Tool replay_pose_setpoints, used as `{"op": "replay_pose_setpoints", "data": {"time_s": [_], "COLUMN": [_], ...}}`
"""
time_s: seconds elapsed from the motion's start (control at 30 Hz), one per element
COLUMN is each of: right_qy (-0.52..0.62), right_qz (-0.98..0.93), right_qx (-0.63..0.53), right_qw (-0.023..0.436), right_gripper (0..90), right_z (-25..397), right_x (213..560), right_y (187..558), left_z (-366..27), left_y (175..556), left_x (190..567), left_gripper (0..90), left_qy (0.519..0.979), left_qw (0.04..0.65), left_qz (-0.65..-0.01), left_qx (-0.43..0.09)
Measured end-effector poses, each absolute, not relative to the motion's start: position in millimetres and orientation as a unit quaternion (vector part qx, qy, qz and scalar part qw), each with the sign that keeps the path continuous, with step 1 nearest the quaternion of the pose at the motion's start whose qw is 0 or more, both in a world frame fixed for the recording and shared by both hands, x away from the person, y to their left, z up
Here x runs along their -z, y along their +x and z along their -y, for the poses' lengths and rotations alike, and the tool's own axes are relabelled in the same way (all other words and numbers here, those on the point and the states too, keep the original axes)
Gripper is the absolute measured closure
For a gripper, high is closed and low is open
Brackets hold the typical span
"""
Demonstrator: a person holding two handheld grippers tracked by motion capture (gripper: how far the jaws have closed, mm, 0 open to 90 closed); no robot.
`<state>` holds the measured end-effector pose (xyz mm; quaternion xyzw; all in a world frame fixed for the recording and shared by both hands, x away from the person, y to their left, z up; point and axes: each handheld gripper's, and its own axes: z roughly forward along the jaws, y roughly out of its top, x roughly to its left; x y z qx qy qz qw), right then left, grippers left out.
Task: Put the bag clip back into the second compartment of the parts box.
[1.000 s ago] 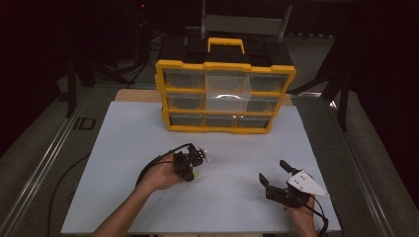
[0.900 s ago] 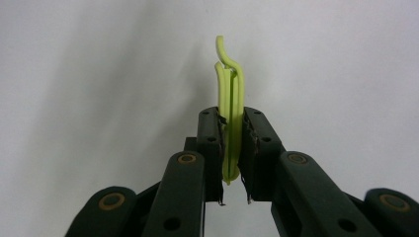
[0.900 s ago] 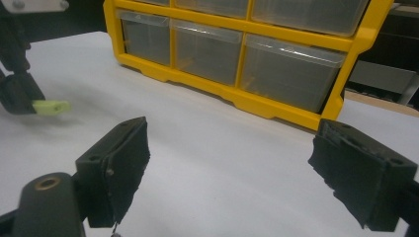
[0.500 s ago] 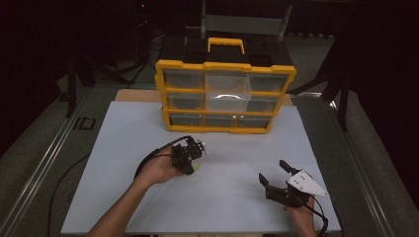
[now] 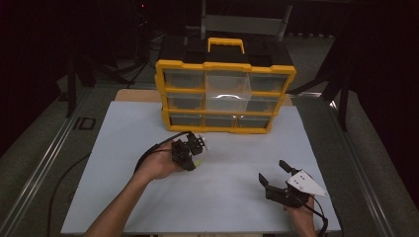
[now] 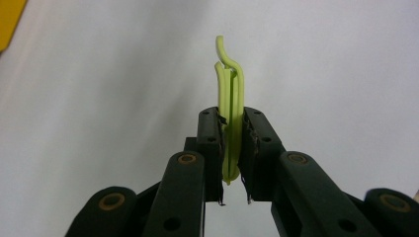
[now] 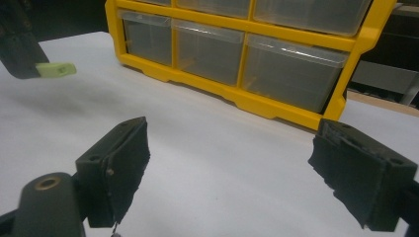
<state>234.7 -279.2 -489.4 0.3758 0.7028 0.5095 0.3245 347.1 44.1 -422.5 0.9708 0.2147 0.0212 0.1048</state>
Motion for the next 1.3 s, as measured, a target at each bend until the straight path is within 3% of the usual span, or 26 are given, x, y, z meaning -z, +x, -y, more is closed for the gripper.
{"op": "replay_pose_setpoints", "data": {"time_s": [0.57, 1.3], "right_qy": [0.373, 0.371], "right_qz": [-0.705, -0.705], "right_qx": [-0.510, -0.511], "right_qw": [0.324, 0.322], "right_gripper": [14.2, 14.2], "right_z": [278, 277], "right_x": [490, 490], "right_y": [234, 234], "left_z": [-51, -49], "left_y": [357, 364], "left_x": [402, 373], "left_gripper": [80.6, 80.6], "left_qy": [0.972, 0.977], "left_qw": [0.127, 0.125], "left_qz": [-0.199, -0.168], "left_qx": [-0.010, -0.035]}}
